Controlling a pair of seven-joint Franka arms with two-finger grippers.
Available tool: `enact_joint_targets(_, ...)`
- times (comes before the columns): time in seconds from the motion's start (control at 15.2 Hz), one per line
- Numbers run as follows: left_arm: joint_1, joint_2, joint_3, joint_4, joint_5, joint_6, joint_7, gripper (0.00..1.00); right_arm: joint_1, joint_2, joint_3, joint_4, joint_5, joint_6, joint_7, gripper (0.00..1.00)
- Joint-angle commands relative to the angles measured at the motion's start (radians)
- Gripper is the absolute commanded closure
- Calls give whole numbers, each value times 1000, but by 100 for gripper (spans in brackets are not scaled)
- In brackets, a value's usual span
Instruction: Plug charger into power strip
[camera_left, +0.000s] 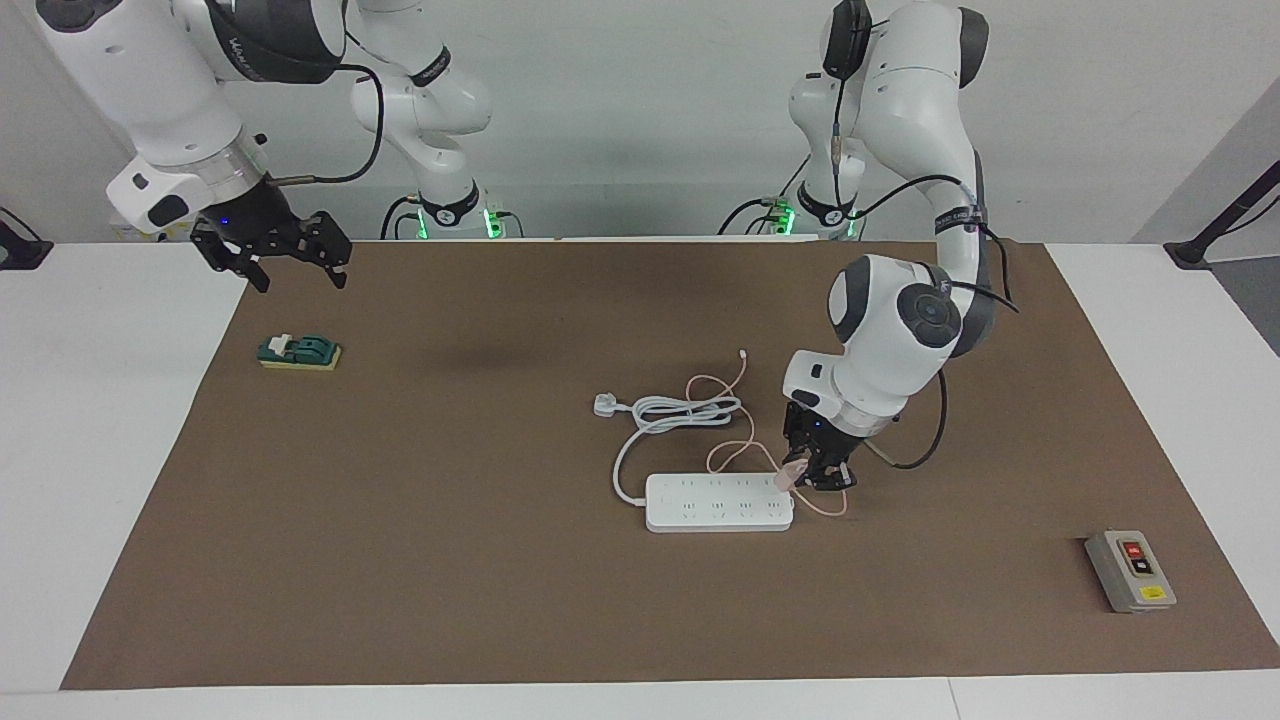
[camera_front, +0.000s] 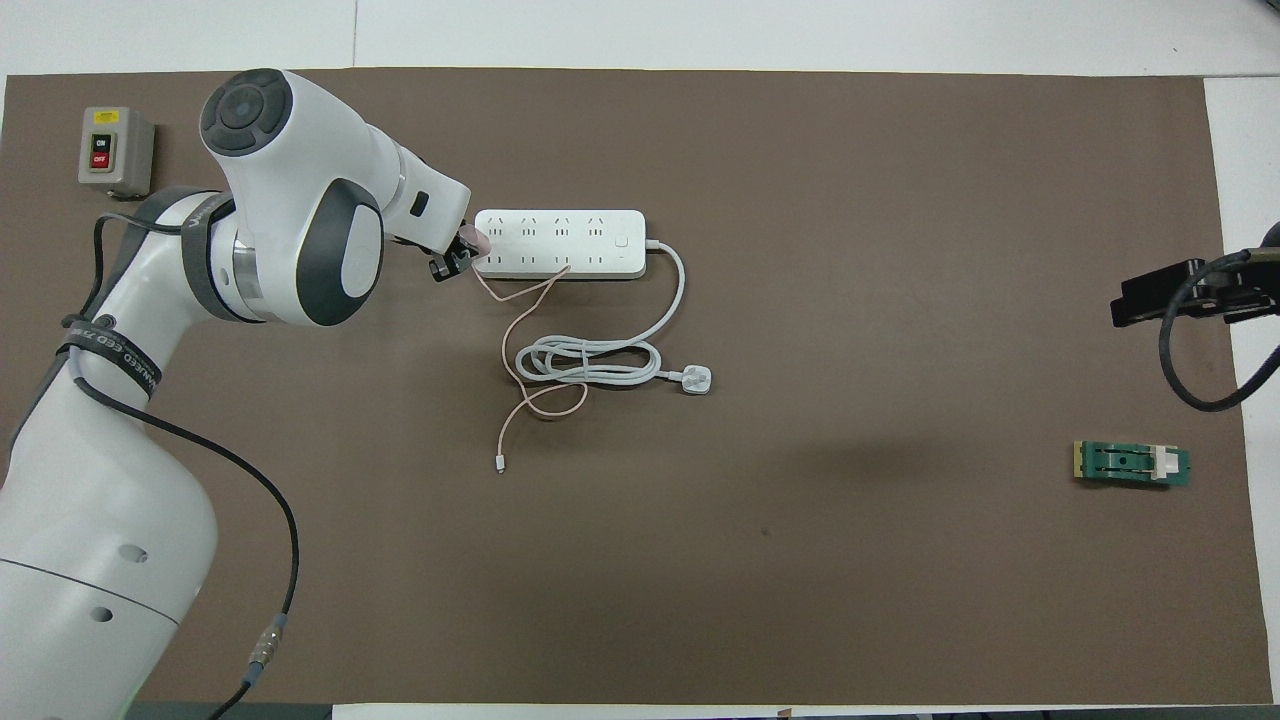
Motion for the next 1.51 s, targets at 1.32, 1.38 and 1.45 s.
enact_joint_targets(1.32,-52,-57,12,-117,14,118,-31,94,-2,-16,30,-12,-66,12,-34,0)
enact_joint_targets(1.38,-60,-62,15,-126,17,116,-31,94,-2,-16,30,-12,-66,10,-32,0)
enact_joint_targets(1.45,-61,-62,15,-127,18,116,-31,95,-2,-16,30,-12,-66,10,-32,0)
